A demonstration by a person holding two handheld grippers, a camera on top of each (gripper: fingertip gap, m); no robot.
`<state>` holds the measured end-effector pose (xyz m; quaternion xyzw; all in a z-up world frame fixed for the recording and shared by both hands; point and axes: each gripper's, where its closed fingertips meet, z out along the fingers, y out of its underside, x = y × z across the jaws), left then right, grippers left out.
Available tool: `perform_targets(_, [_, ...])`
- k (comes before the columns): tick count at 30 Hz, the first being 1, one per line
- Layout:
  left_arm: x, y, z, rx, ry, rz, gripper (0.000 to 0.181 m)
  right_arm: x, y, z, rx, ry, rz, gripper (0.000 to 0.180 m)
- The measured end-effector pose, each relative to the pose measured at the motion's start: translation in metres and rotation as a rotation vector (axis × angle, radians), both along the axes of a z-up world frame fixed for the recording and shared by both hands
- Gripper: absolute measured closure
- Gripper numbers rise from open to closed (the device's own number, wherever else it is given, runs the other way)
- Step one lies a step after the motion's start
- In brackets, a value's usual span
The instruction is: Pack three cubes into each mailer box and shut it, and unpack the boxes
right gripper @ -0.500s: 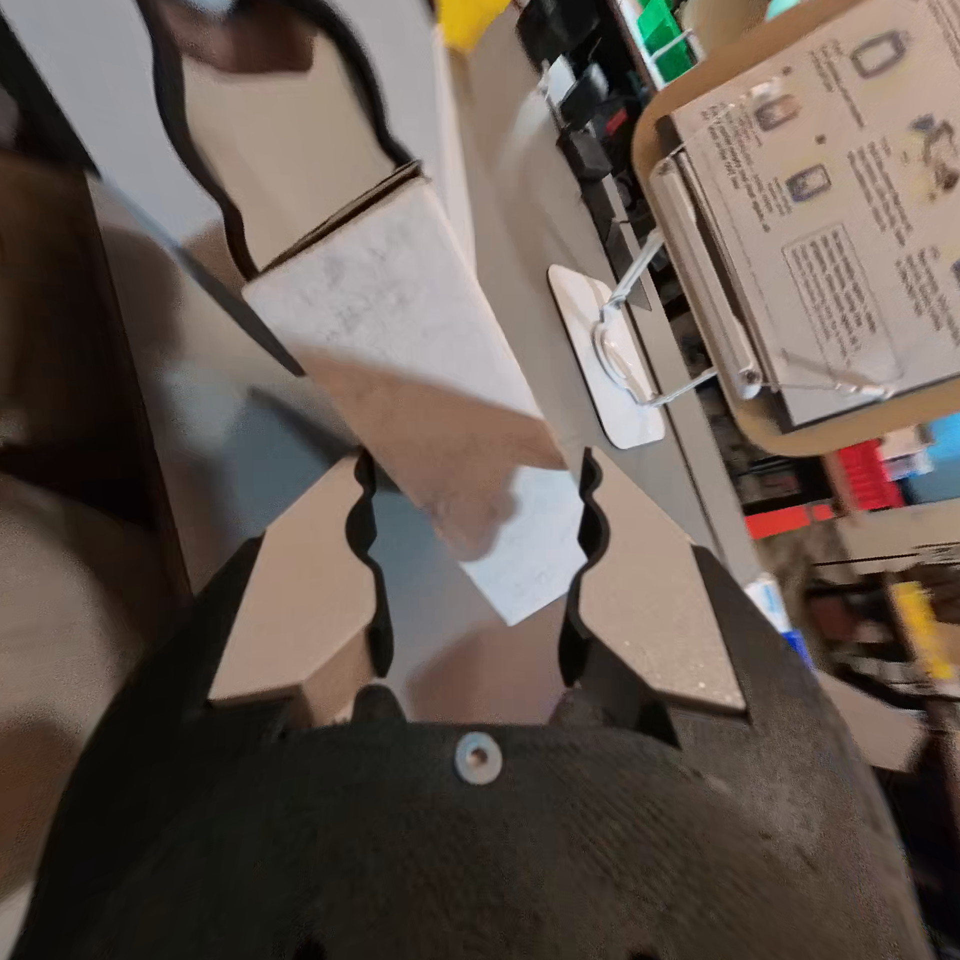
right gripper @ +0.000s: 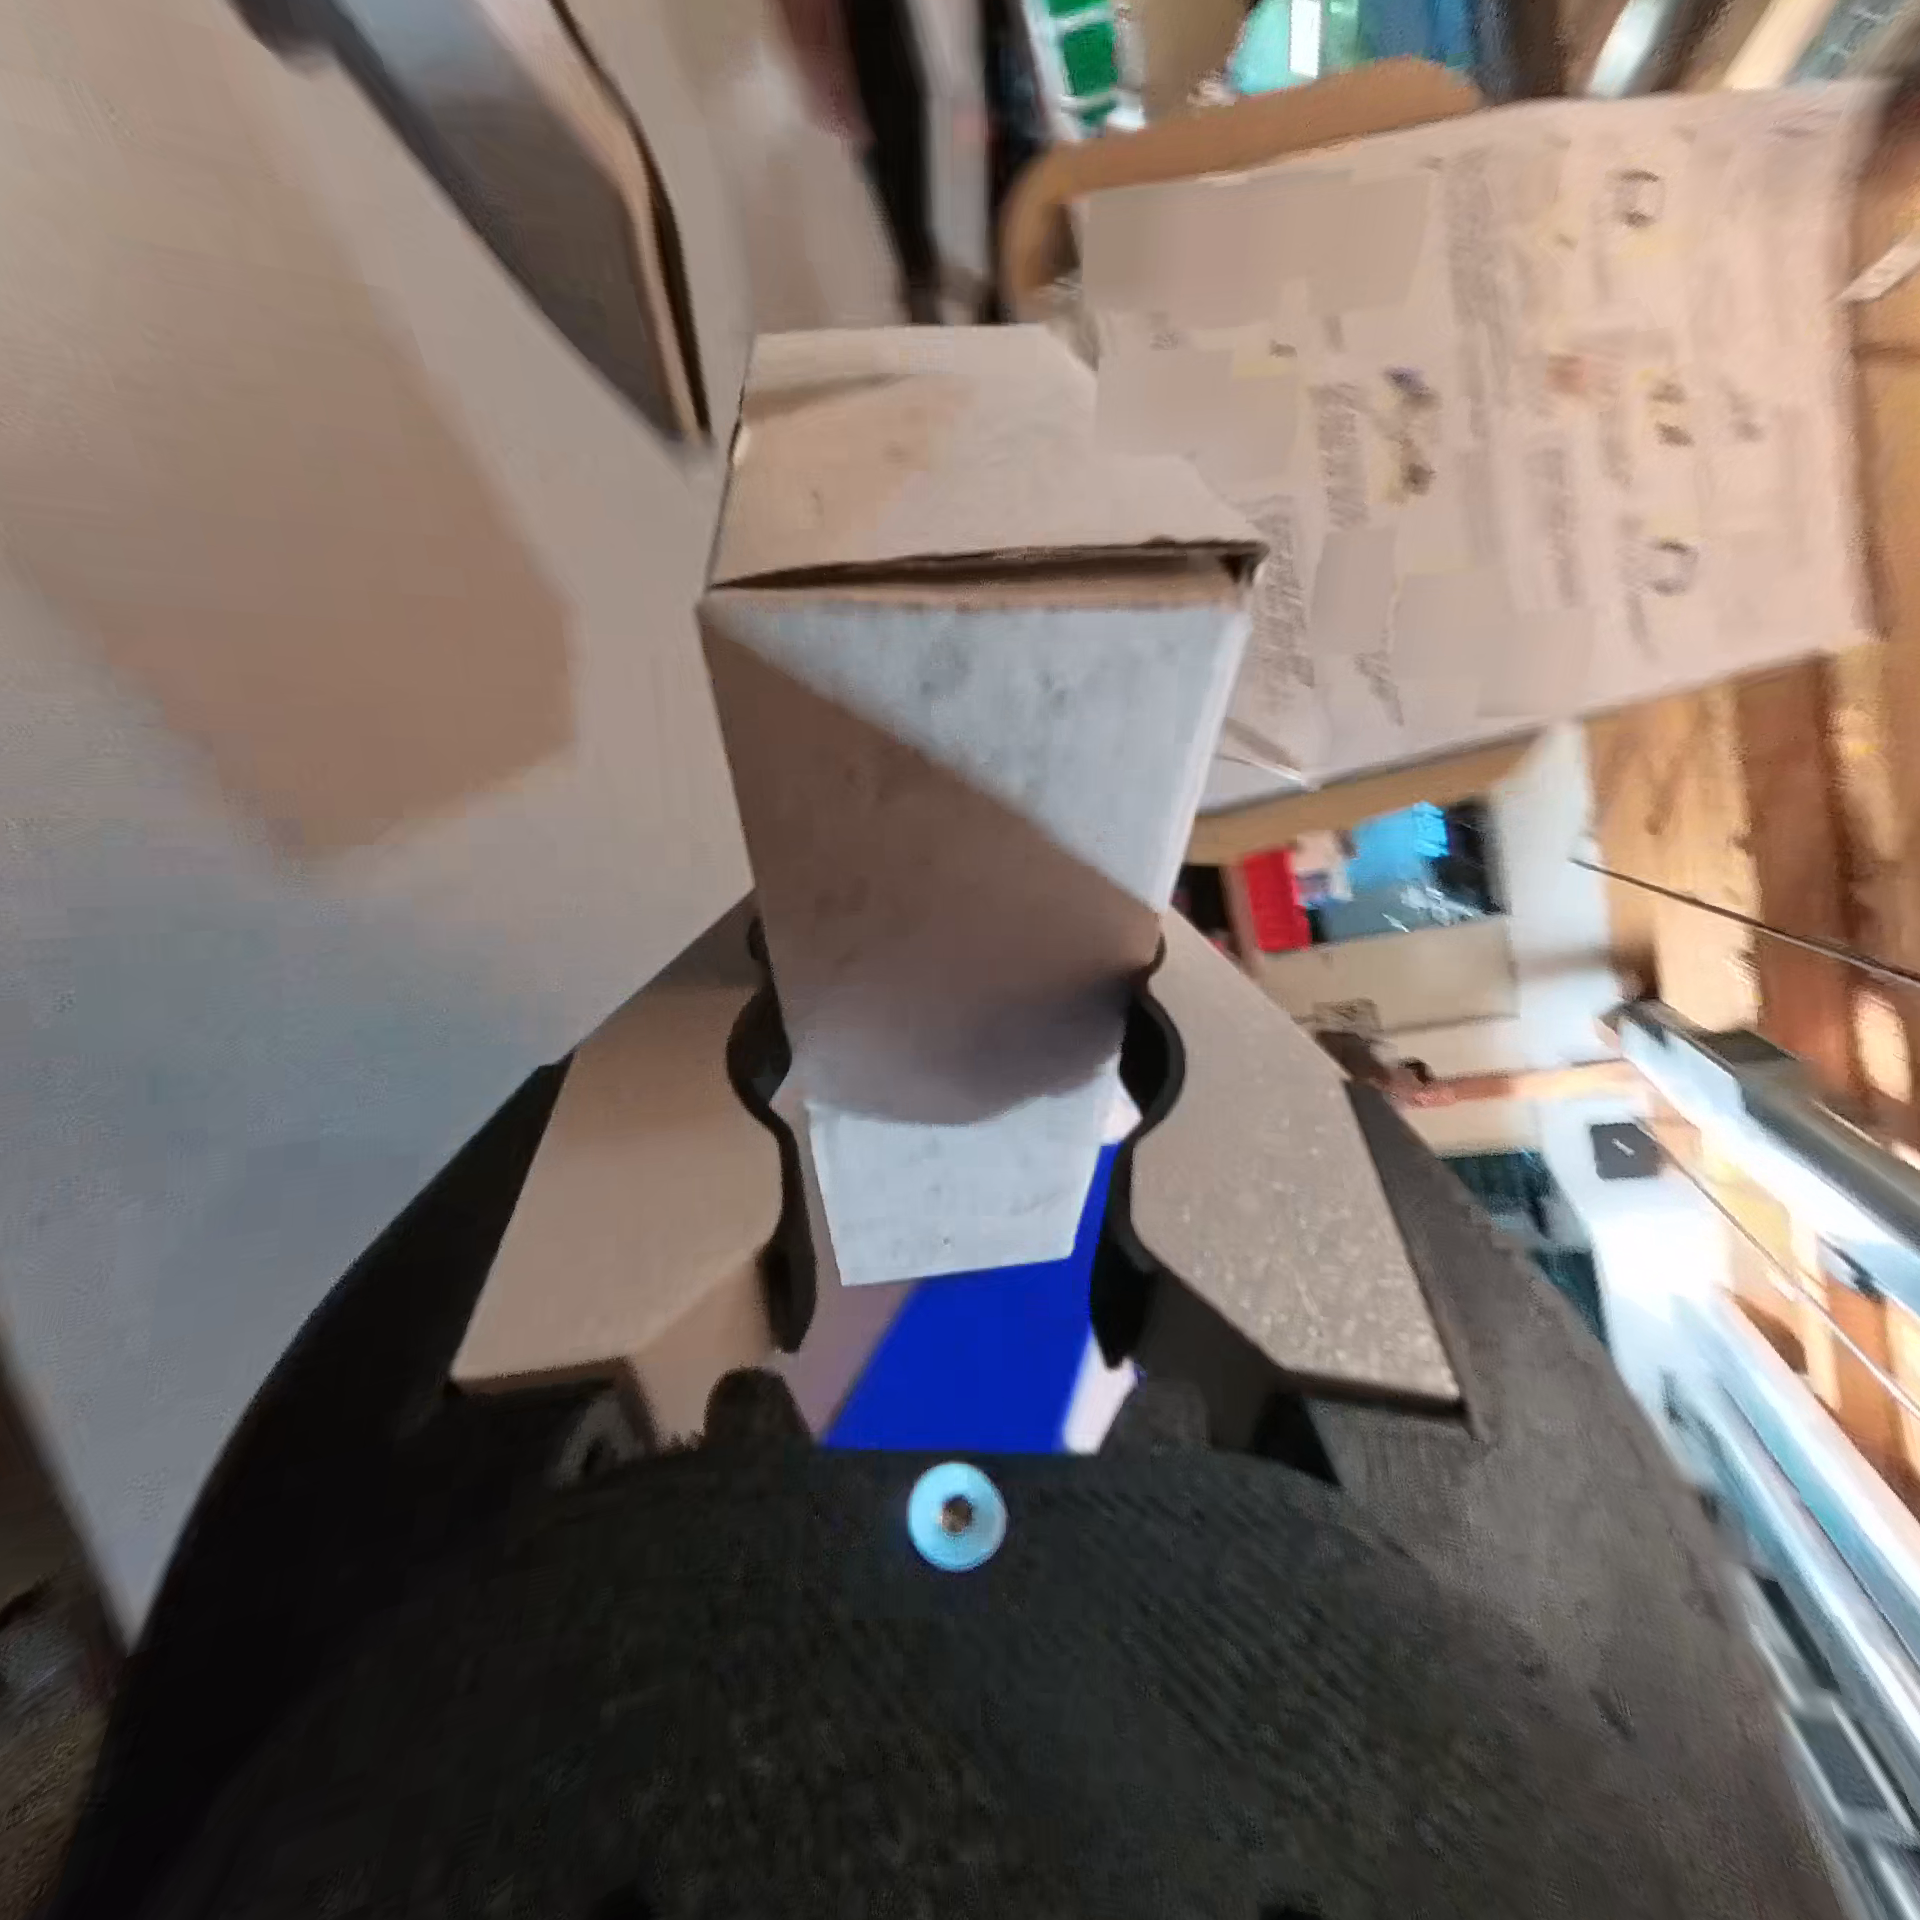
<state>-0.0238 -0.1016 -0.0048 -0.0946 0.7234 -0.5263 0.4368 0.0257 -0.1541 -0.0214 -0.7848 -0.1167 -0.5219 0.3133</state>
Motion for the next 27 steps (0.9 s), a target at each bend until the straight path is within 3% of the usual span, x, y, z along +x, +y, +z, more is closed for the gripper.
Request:
perform_targets(1, [0.001,0.005,0.006,-0.071,0.036,-0.006,0.151,0.008,-0.011,0.017,0.032,-0.042,-0.035,0.116])
perform_targets(4, [0.012,0.018,0.005,-0.183,0.135,0.019,0.145,0.038,-0.057,0.065,0.115,-0.12,-0.164,0.116])
perform_targets(7, [0.021,0.021,-0.009,-0.209,0.225,0.048,0.141,0.088,-0.12,0.091,0.066,-0.213,-0.345,0.115])
perform_targets(9, [0.025,0.02,-0.021,-0.193,0.274,0.061,0.136,0.131,-0.163,0.087,-0.024,-0.235,-0.452,0.116])
perform_targets(14, [0.029,0.017,-0.042,-0.147,0.343,0.076,0.119,0.222,-0.24,0.024,-0.252,-0.144,-0.563,0.115])
perform_targets(20, [0.037,0.021,-0.062,-0.163,0.423,0.095,0.112,0.255,-0.231,-0.029,-0.438,-0.139,-0.508,0.115])
perform_targets(27, [0.04,0.025,-0.072,-0.166,0.457,0.103,0.113,0.27,-0.218,-0.037,-0.408,-0.156,-0.477,0.116])
